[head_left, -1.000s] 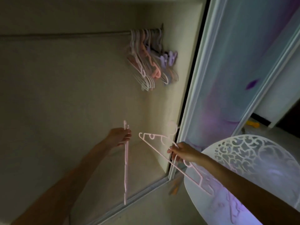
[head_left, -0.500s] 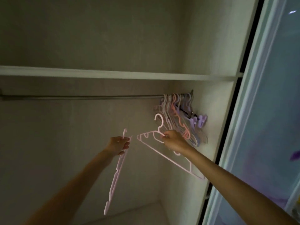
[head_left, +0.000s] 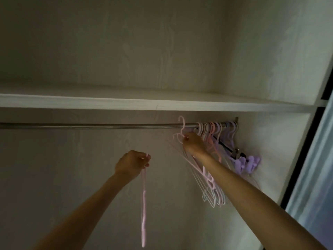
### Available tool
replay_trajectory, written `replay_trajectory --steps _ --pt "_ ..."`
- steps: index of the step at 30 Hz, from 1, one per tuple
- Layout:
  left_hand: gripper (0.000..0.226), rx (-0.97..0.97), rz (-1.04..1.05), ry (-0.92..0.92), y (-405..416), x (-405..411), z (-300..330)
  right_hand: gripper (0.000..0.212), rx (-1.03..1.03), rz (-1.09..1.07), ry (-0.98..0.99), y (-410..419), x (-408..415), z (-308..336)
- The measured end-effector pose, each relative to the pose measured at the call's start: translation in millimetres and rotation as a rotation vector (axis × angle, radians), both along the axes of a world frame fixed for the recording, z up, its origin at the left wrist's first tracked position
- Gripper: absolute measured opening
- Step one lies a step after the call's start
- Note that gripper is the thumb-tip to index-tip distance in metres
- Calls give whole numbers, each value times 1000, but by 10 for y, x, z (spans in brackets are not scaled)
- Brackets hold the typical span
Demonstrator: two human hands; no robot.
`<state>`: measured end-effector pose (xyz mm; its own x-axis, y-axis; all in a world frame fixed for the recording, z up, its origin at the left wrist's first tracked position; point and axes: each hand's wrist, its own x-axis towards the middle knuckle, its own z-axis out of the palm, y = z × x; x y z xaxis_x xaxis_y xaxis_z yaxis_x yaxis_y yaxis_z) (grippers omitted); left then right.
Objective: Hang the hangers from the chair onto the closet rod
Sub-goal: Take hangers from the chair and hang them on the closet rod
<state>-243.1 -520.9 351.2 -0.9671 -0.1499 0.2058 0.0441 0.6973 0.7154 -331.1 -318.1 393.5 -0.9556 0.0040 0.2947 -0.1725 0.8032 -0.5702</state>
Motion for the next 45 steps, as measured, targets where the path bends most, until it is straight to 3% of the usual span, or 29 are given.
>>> replay_trajectory --steps 6,9,12,15,18,22,26,33,36,38,40,42,44,45 --pt "10 124 -64 -10 -144 -273 -194 31 94 10 -58 -13 -222 -228" --pt "23 181 -61 -9 -251 -421 -280 32 178 9 -42 12 -207 -279" --pt "8 206 -65 -25 -265 -476 -248 33 374 -14 129 35 -110 -137" --pt "12 175 -75 -16 -276 -517 -256 37 366 8 441 19 -83 108" --pt "9 154 -93 -10 -297 -561 -284 53 529 97 432 -40 -259 269" --pt "10 146 -118 16 -325 -596 -274 45 718 156 476 26 -444 196" --pt "11 166 -134 20 -332 -582 -251 43 709 132 565 293 -504 113" --pt "22 148 -156 18 -243 -559 -150 40 696 -1 557 641 -543 151" --pt "22 104 -189 31 -165 -529 -51 56 642 15 457 656 -532 179" --pt "21 84 -195 50 -98 -517 37 58 459 75 369 564 -420 182" --pt "21 86 -199 57 -12 -500 132 43 257 203 249 416 -164 150" --pt "21 93 -193 55 93 -493 210 25 256 310 312 315 112 68" --pt "21 51 -185 61 219 -491 273 27 320 340 417 265 370 -6" --pt "22 24 -178 74 282 -487 307 30 300 357 327 229 486 -17"
